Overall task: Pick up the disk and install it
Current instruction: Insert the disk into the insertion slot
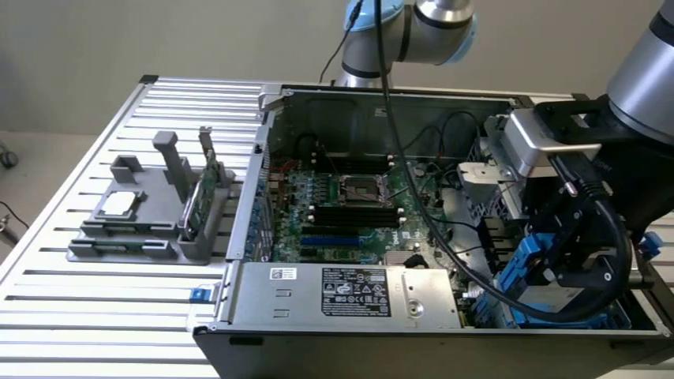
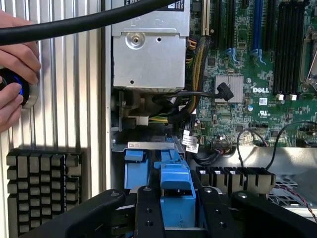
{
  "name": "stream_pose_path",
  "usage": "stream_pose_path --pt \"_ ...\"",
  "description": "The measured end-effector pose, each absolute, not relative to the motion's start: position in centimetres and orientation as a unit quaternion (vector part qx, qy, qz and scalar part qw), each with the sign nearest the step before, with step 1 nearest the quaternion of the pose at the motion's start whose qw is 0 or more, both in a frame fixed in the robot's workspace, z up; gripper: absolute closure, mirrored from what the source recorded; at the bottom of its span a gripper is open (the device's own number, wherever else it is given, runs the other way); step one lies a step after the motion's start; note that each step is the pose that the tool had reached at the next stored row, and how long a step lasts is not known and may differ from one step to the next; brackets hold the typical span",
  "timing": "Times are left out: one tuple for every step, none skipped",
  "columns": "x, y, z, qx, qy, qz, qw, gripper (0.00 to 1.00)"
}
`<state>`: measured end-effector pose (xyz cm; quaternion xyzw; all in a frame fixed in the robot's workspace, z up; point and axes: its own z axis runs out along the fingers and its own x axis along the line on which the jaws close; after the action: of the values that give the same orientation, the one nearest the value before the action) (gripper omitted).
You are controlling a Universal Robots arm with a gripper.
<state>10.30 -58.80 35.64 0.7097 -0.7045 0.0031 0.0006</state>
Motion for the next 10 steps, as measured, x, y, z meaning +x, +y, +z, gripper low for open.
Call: stream_pose_path --pt "10.30 -58.80 35.56 0.710 -0.704 0.003 0.001 0.67" --pt "10.30 -58.80 35.47 0.710 -0.704 0.003 0.001 0.67" --pt "10.30 -58.81 35.38 0.711 -0.704 0.003 0.001 0.67" --pt "10.30 -58.82 35.29 0.711 -0.703 0.003 0.001 0.67" --pt "10.30 -58.83 35.20 0.711 -0.703 0.003 0.001 0.67" --pt "10.30 -58.83 35.10 0.712 -0.703 0.003 0.001 0.67" --pt "10.30 -58.84 35.02 0.712 -0.702 0.003 0.001 0.67" --pt "10.30 -58.85 34.92 0.712 -0.702 0.003 0.001 0.67" --pt "10.30 -58.86 34.83 0.713 -0.701 0.003 0.001 0.67" --pt "10.30 -58.87 34.73 0.713 -0.701 0.003 0.001 0.67"
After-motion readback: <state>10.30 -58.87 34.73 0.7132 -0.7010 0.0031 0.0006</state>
